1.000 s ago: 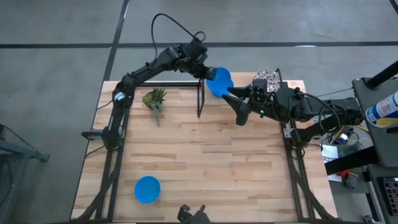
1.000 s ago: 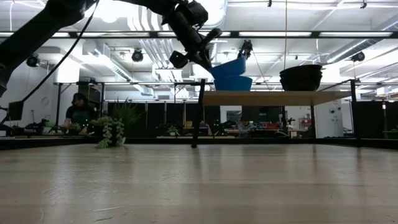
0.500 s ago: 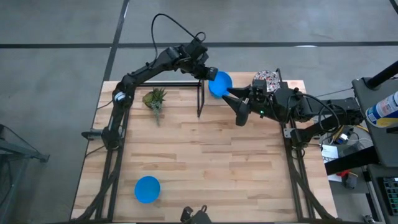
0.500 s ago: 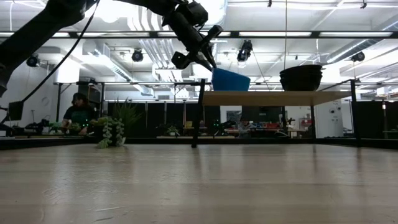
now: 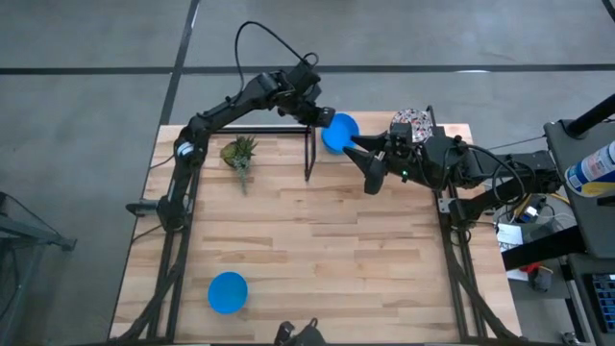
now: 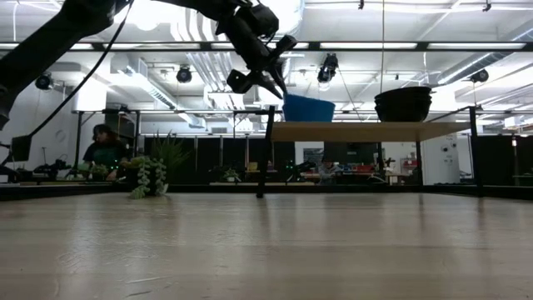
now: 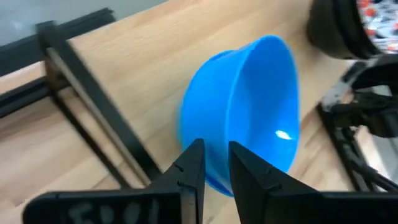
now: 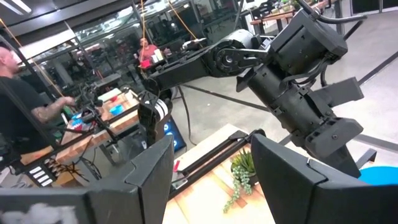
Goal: Pick & Place Mini bowls
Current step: Stack the top blue bowl on top of the other blue bowl on the shelf, then stack the blue bowl on top of the other blue bowl on the shelf
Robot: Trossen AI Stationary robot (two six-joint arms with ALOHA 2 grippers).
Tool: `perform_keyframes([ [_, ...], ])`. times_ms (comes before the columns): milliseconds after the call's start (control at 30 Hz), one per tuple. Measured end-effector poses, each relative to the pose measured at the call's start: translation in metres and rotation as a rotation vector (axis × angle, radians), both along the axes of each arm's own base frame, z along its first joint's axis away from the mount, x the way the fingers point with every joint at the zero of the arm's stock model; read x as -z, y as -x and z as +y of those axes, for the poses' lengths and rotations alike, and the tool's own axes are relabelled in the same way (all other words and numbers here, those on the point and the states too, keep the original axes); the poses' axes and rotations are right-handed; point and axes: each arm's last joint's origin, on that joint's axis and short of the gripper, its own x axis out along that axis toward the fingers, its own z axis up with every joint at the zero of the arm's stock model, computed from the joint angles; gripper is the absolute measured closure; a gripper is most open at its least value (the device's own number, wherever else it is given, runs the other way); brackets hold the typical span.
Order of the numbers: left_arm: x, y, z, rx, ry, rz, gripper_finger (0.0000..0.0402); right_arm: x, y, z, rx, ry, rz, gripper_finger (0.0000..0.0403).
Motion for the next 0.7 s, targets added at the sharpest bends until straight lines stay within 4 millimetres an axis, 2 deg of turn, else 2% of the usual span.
perform_keyframes([
  [167,0.003,0.001,0.000,-0.010,0.003,0.021,0.0340,0.000,0.000,0.000,0.000,0.000,0.000,0.0193],
  [400,0.018,0.000,0.004,0.002,0.207,-0.027,0.0340,0.000,0.000,0.000,0.000,0.000,0.001,0.0193],
  [700,0.014,-0.001,0.006,-0.023,0.191,-0.048,0.0340,0.000,0.000,0.000,-0.002,0.000,0.001,0.0193],
])
